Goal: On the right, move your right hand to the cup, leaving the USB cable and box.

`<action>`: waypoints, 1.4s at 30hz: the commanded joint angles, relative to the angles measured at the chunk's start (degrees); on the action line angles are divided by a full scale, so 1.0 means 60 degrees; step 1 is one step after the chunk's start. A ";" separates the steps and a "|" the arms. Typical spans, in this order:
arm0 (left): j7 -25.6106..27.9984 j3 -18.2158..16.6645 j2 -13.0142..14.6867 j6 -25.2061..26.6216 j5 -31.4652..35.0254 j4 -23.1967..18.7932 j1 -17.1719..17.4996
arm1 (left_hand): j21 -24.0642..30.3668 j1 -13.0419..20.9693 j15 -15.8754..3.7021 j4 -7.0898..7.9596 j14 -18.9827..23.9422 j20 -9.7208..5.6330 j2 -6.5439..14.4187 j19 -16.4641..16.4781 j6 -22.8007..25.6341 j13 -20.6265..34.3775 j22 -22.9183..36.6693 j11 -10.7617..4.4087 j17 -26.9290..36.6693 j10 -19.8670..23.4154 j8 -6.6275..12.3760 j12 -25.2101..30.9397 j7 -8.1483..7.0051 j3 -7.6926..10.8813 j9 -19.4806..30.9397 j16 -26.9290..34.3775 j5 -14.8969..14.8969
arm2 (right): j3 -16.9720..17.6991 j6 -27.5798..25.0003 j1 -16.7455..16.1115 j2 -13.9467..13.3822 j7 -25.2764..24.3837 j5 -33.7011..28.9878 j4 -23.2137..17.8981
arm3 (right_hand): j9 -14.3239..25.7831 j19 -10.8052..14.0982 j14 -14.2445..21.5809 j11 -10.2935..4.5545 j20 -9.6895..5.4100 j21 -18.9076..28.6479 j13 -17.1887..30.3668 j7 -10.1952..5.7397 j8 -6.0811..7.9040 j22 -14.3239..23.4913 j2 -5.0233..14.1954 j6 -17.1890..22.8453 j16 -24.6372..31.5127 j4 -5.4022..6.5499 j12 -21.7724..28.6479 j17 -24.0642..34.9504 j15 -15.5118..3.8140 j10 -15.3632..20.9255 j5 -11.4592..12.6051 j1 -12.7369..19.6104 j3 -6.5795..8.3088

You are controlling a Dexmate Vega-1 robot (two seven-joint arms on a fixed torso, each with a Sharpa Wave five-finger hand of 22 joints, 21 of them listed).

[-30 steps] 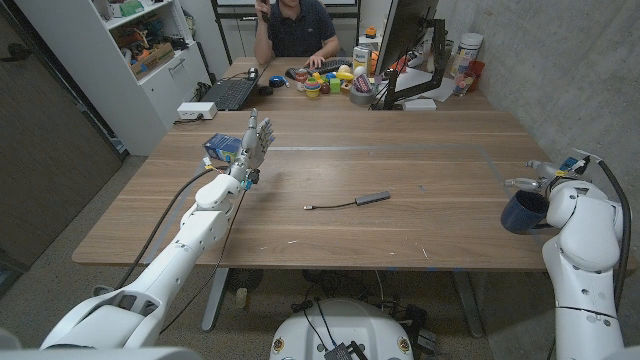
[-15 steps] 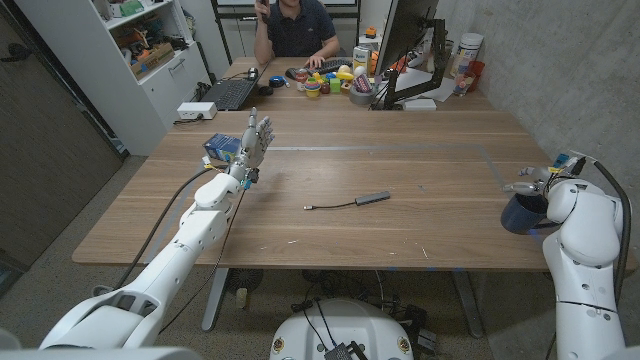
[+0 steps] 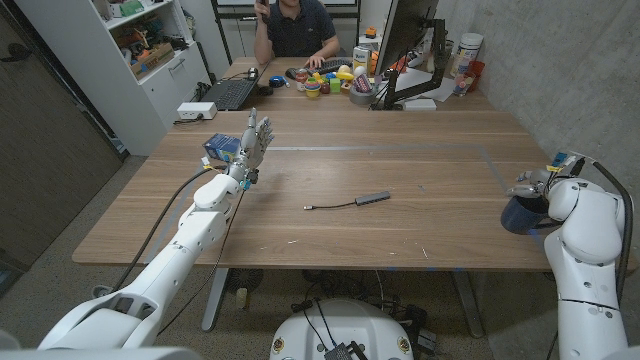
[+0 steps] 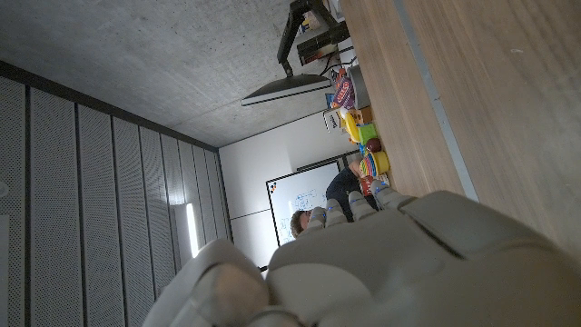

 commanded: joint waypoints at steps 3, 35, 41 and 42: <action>0.0071 -0.0013 0.0042 0.0060 0.0028 -0.0123 0.0052 | -0.0066 0.0082 0.0004 0.0015 -0.1431 0.0001 0.0699 0.0027 -0.1267 0.0030 0.0045 -0.0028 0.0033 -0.1313 0.0033 0.0055 -0.0048 -0.0053 0.0032 -0.0008 0.0056 | 0.0072 0.0008 0.0058 -0.0058 0.0272 0.0181 0.0046 | 0.0061 0.0171 0.0062 0.0065 -0.0002 -0.0037 0.0056 -0.0049 0.0069 -0.0006 -0.0050 0.0071 0.0006 0.0002 0.0077 0.0040 0.0030 0.0025 -0.0106 0.0121 0.0105; 0.0049 0.0031 -0.0083 0.0050 0.0039 0.0100 -0.0109 | -0.0127 0.0124 0.0020 0.0001 -0.1439 -0.0001 0.0680 0.0051 -0.1325 0.0030 0.0043 -0.0007 0.0030 -0.1351 0.0023 0.0050 -0.0059 -0.0108 0.0032 -0.0024 0.0067 | 0.0099 -0.0135 0.0211 -0.0139 0.0441 0.0303 0.0195 | 0.0166 0.0645 0.0367 0.0153 -0.0004 -0.0052 0.0166 -0.0044 0.0166 -0.0022 -0.0047 0.0235 0.0019 0.0053 0.0347 0.0082 -0.0083 0.0325 -0.0540 0.0096 0.0160; 0.0022 0.0039 -0.0104 0.0019 0.0049 0.0172 -0.0152 | -0.0136 0.0123 0.0026 0.0005 -0.1434 0.0005 0.0682 0.0059 -0.1325 0.0030 0.0044 -0.0017 0.0031 -0.1359 0.0025 0.0049 -0.0062 -0.0119 0.0032 -0.0023 0.0069 | 0.0090 -0.0122 0.0238 -0.0179 0.0484 0.0338 0.0195 | 0.0179 0.0700 0.0417 0.0163 -0.0002 -0.0061 0.0178 -0.0044 0.0178 -0.0025 -0.0050 0.0263 0.0022 0.0078 0.0378 0.0088 -0.0105 0.0353 -0.0604 0.0059 0.0153; 0.0028 0.0043 -0.0105 0.0009 0.0062 0.0183 -0.0156 | -0.0140 0.0123 0.0025 0.0005 -0.1438 0.0003 0.0682 0.0056 -0.1330 0.0029 0.0044 -0.0006 0.0031 -0.1361 0.0024 0.0049 -0.0061 -0.0122 0.0032 -0.0025 0.0069 | 0.0092 -0.0109 0.0234 -0.0188 0.0470 0.0355 0.0195 | 0.0182 0.0711 0.0418 0.0160 -0.0002 -0.0064 0.0181 -0.0044 0.0180 -0.0025 -0.0050 0.0267 0.0019 0.0082 0.0380 0.0089 -0.0109 0.0347 -0.0617 0.0053 0.0152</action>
